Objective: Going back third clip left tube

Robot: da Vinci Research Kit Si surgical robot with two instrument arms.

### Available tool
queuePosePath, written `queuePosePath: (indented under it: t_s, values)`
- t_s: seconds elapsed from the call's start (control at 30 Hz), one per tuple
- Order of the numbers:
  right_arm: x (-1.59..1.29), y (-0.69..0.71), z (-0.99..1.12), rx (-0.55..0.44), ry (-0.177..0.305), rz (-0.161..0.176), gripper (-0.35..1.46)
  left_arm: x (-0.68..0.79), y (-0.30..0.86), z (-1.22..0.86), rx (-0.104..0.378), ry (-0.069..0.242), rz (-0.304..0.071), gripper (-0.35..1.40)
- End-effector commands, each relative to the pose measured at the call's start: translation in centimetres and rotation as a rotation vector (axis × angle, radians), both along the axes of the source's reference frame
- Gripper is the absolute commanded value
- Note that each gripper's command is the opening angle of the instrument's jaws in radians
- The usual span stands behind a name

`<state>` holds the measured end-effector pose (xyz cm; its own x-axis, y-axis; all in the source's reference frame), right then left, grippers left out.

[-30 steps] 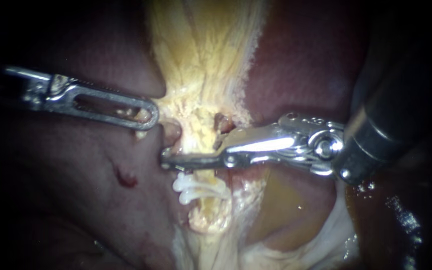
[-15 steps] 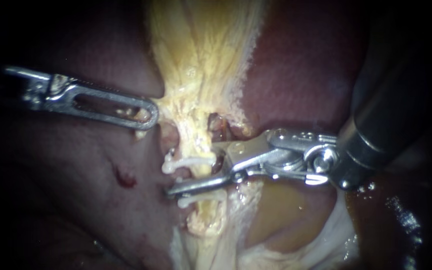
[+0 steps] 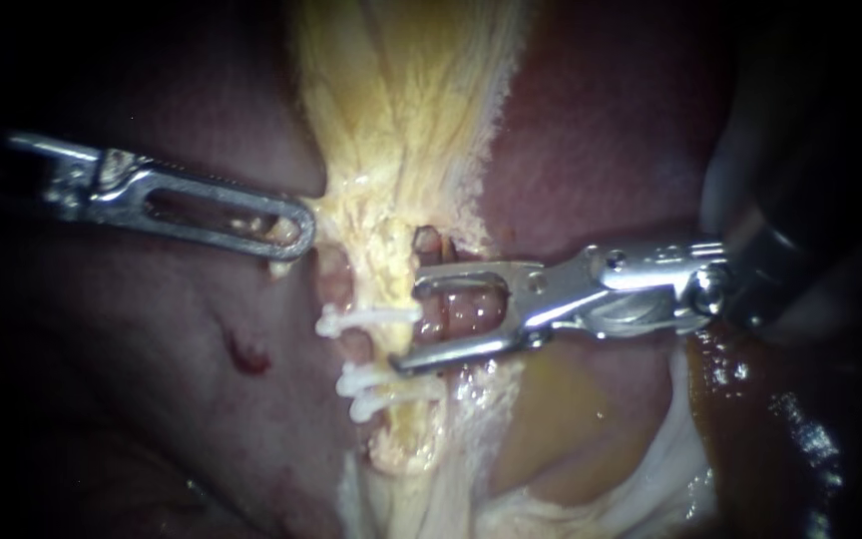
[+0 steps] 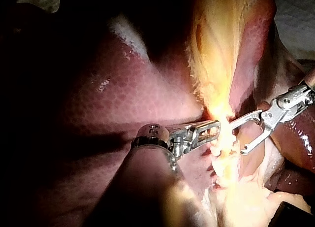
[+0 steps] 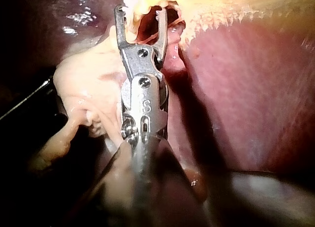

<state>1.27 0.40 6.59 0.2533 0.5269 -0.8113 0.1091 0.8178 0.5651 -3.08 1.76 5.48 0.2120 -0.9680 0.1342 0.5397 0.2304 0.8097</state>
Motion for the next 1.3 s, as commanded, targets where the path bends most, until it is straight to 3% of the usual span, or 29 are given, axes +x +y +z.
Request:
queuePosePath:
  t_s: [0.03,0.13,0.47,0.7,1.07,1.3]
  values:
    - [-0.07,0.01,-0.03,-0.006,0.011,0.000,0.50,0.00,0.00,0.00,0.000,0.000,0.000,-0.35]
    - [-0.26,0.03,-0.13,-0.022,0.029,-0.003,0.50,0.00,0.00,0.00,0.000,0.000,0.000,-0.35]
    - [-0.85,0.19,-0.36,-0.077,0.021,0.006,0.50,-0.01,0.00,0.01,0.000,0.000,0.000,-0.35]
    - [-0.96,0.23,-0.42,-0.085,0.030,0.006,0.50,-0.08,-0.01,0.08,-0.004,0.003,-0.003,-0.35]
    - [-0.96,0.22,-0.42,-0.087,0.030,0.007,0.50,-0.50,-0.13,0.64,-0.003,0.006,0.021,-0.35]
    - [-0.96,0.21,-0.44,-0.087,0.031,0.007,0.50,-0.68,-0.10,0.92,-0.004,0.014,0.041,-0.35]
